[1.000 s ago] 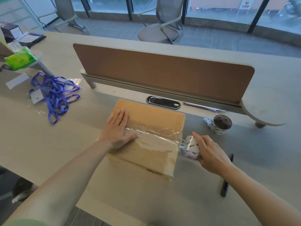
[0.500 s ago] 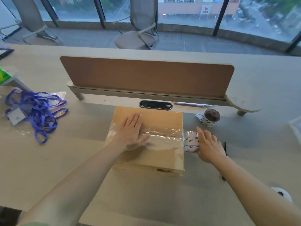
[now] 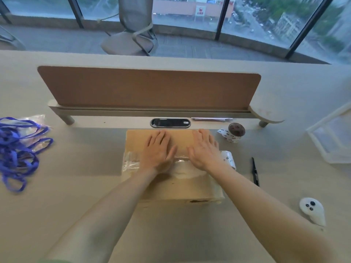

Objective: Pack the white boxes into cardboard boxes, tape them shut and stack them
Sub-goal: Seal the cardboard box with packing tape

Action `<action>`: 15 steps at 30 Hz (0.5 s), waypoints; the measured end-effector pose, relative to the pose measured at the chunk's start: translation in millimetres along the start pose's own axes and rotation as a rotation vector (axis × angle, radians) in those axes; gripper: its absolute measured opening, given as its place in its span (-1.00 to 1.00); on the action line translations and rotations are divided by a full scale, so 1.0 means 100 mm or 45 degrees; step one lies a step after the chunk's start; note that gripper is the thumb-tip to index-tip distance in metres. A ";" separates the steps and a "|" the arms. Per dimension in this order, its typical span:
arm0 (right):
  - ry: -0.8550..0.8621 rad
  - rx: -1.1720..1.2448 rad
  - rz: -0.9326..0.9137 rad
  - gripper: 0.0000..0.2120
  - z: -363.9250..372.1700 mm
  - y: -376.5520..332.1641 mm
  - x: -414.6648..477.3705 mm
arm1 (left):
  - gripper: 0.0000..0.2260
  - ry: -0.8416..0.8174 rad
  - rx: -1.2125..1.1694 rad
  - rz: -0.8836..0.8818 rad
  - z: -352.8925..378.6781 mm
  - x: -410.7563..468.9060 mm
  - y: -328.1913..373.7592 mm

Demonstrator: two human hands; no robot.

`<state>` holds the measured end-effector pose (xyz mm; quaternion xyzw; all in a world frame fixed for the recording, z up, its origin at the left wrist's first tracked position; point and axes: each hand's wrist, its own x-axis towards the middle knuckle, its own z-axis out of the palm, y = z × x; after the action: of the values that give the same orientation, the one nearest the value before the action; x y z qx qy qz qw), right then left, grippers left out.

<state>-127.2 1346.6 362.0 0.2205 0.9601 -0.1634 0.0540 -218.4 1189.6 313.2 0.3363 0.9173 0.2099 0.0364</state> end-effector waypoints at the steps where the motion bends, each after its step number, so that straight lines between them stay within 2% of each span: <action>1: -0.006 -0.027 -0.013 -0.43 0.07 -0.07 0.07 | -0.36 0.105 -0.194 -0.033 -0.04 -0.01 -0.02; 3: -0.042 -0.085 -0.045 -0.36 0.20 -0.17 0.19 | -0.43 0.281 -0.370 -0.140 -0.15 0.00 -0.14; 5: -0.038 -0.134 -0.059 -0.28 0.32 -0.18 0.26 | -0.40 0.312 -0.233 -0.224 -0.25 0.03 -0.30; 10: 0.039 -0.214 -0.063 -0.19 0.45 -0.11 0.31 | -0.37 0.041 0.123 -0.401 -0.20 0.03 -0.46; 13: 0.094 -0.227 -0.086 -0.20 0.49 -0.09 0.34 | -0.27 0.005 0.292 -0.390 -0.11 0.05 -0.43; 15: 0.076 -0.228 -0.093 -0.19 0.50 -0.07 0.34 | -0.28 -0.036 0.318 -0.414 -0.10 0.06 -0.44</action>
<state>-159.2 1337.4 311.5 0.1846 0.9794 -0.0723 0.0387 -251.7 1159.9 304.5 0.1887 0.9778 0.0811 0.0409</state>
